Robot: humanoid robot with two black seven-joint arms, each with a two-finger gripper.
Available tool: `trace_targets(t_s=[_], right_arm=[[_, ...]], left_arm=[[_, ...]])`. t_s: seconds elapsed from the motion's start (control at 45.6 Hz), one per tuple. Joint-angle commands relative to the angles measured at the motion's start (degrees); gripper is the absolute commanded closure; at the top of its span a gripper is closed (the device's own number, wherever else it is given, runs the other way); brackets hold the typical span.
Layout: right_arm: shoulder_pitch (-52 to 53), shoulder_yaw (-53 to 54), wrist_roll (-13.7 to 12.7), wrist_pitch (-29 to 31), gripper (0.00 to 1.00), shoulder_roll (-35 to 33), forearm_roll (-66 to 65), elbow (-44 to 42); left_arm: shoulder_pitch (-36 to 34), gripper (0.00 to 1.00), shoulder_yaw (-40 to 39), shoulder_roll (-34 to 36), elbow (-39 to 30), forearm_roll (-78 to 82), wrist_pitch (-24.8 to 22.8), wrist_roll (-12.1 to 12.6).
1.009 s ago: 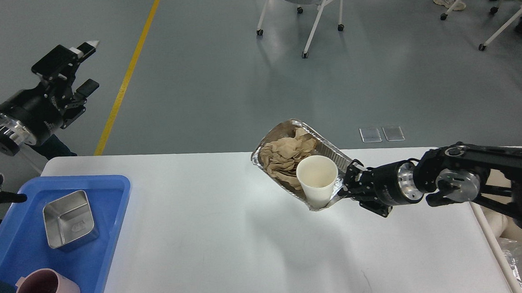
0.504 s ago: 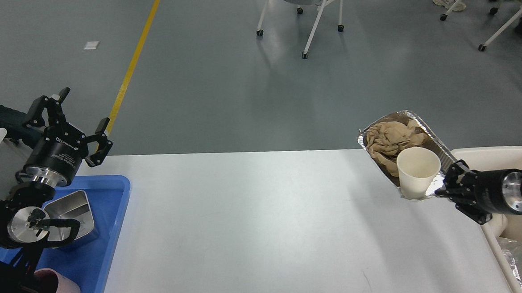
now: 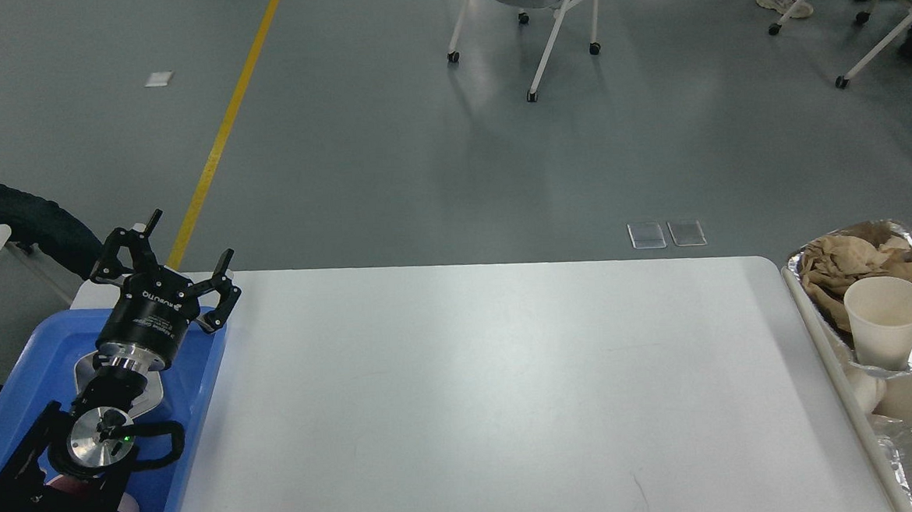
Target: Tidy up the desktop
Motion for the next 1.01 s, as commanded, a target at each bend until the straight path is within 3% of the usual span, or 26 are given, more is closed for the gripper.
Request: trace_targets(t_s=[0.0,0.044,0.132,0.153,0.175,0.197,0.592,0.789,0.833,0.921,0.987], right_arm=[[-0.53,-0.4,0.03,-0.43,1.0,1.69,1.47,-6.64],[-0.62,-0.31,0.12,-0.87,0.65,2.92,1.64,-9.36],[-1.67,-0.05,0.91,-1.14,0.36,3.89,1.73,-12.8],[-2.02,-0.05,0.83,-1.13,0.25,3.89,1.64,-12.98],[-2.29,-0.05,0.74,-0.79,0.04,3.89,1.73,-12.98],[-2.64,-0.13,0.56,-0.7,0.0,3.89,1.64,-12.98],[-0.45,3.99,0.74,-0.7,0.0,6.71,0.5,-13.95],[0.17,7.95,2.49,-0.96,0.0,10.13,-0.11,-12.89],[-0.09,7.69,5.64,-0.96,0.0,11.1,-2.21,-13.41],[-0.27,7.6,17.5,-2.8,0.0,12.94,-14.4,-15.52],[-0.01,7.69,23.14,-5.96,0.0,16.45,-23.99,-16.49]], left_arm=[[0.09,0.03,0.0,-0.21,0.43,0.03,-0.14,-0.01],[0.27,0.03,0.0,-0.47,0.52,0.03,-0.14,-0.01],[0.44,0.03,0.0,-0.56,0.61,0.03,-0.14,-0.01],[0.44,0.03,0.0,-0.56,0.61,0.03,-0.14,-0.01],[0.44,0.03,0.0,-0.56,0.61,0.03,-0.14,-0.01],[0.44,0.03,0.0,-0.56,0.61,0.03,-0.14,-0.01],[0.44,0.03,-0.08,-0.12,0.69,0.03,0.91,-0.01],[0.36,0.03,-0.17,0.58,0.69,0.03,2.05,-0.01],[0.36,0.03,-0.52,0.84,0.61,0.03,2.32,-0.01],[0.36,0.03,-1.66,1.28,0.69,0.03,2.58,0.08],[0.36,0.03,-1.84,1.37,0.69,0.03,2.58,0.08]])
